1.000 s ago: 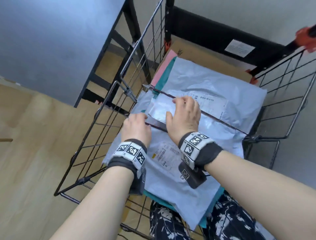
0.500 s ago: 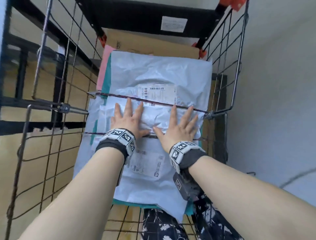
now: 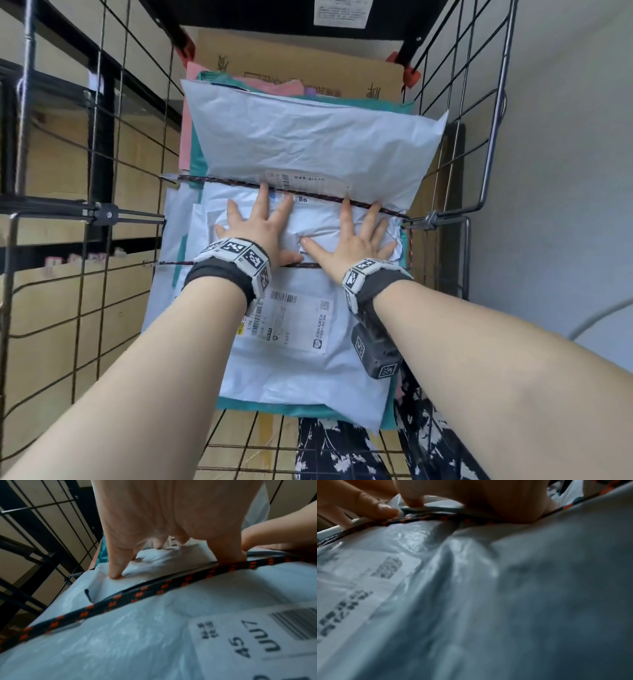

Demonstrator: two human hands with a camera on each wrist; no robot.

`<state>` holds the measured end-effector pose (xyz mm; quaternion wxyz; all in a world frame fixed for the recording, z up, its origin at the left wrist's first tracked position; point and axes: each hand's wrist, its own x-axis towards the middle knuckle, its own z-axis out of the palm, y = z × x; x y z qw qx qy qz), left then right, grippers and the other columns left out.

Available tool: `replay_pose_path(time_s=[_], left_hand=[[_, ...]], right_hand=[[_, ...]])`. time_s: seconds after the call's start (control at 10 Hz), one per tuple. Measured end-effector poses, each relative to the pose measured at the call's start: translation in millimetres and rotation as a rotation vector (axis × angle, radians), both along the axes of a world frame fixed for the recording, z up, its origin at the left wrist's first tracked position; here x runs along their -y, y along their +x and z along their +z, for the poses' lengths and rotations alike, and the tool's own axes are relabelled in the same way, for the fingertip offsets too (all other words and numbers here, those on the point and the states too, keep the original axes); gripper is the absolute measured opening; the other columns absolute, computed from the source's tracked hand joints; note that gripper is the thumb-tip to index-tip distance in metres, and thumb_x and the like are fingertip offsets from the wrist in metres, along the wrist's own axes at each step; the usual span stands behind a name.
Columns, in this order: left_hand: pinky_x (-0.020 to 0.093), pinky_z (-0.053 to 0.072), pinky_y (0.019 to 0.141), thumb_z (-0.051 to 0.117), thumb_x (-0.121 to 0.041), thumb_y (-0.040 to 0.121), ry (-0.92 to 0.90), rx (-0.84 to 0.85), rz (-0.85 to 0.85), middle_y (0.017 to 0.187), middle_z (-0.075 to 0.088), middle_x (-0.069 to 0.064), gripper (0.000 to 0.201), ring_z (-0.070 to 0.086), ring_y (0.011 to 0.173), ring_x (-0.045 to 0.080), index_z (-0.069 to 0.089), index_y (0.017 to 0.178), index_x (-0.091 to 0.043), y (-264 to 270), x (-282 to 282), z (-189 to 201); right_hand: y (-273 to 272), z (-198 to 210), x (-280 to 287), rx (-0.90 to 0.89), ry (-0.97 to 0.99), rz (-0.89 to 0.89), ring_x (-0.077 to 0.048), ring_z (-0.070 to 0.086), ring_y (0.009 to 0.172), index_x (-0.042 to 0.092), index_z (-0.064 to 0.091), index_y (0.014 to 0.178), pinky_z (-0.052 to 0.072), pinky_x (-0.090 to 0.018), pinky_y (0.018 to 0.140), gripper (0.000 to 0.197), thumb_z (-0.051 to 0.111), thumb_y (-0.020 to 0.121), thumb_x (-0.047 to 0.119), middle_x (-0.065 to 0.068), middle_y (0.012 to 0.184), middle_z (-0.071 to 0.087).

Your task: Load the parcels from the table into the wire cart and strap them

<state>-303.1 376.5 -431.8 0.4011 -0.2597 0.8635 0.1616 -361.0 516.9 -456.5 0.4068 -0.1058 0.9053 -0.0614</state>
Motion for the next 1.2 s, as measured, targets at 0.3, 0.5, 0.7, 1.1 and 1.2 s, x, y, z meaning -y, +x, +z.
replay_pose_path(time_s=[0.3,0.5,0.7,1.1,1.2], left_hand=[[0.066,0.015,0.109,0.066,-0.076,0.058,-0.043,0.014,-0.035,0.154,-0.028,-0.011,0.125,-0.009,0.142,0.045,-0.016,0.146,-0.043,6.0,-7.3,-4.9],[0.068,0.013,0.108,0.063,-0.078,0.059,-0.063,0.006,-0.033,0.153,-0.030,-0.010,0.126,-0.013,0.141,0.046,-0.020,0.145,-0.040,8.3,-10.6,-13.2],[0.061,0.011,0.114,0.063,-0.073,0.065,-0.038,-0.016,-0.009,0.154,-0.026,-0.012,0.121,-0.015,0.143,0.038,-0.016,0.147,-0.035,20.2,-10.8,7.0],[0.044,0.031,0.112,0.049,-0.044,0.093,-0.093,-0.198,0.050,0.157,0.016,0.005,0.065,0.026,0.140,0.028,0.025,0.146,-0.015,57.5,8.8,96.3],[0.045,0.035,0.109,0.046,-0.041,0.096,-0.118,-0.268,0.045,0.154,0.024,0.007,0.057,0.032,0.137,0.028,0.032,0.143,-0.013,60.6,10.4,120.3]], right_hand=[[5.3,-3.5,0.1,-0.051,0.022,0.054,-0.040,-0.022,0.142,0.034,-0.018,0.148,-0.007,-0.062,0.112,0.105,0.032,0.071,0.086,-0.017,0.150,-0.034],[5.3,-6.7,1.4,-0.069,0.063,0.097,-0.041,-0.023,0.141,0.033,-0.023,0.147,-0.008,-0.062,0.110,0.105,0.028,0.072,0.086,-0.019,0.149,-0.036],[3.4,21.1,8.4,-0.019,0.100,0.092,-0.041,-0.020,0.142,0.031,-0.014,0.150,-0.003,-0.063,0.110,0.105,0.036,0.074,0.083,-0.019,0.151,-0.032],[26.7,112.7,20.5,-0.172,-0.045,0.071,-0.036,0.014,0.141,0.012,0.030,0.143,0.022,-0.046,0.111,0.074,0.044,0.088,0.060,-0.018,0.151,0.021],[28.6,141.1,26.6,-0.200,-0.114,0.024,-0.034,0.030,0.132,0.011,0.039,0.136,0.029,-0.042,0.106,0.066,0.045,0.089,0.058,-0.017,0.142,0.036]])
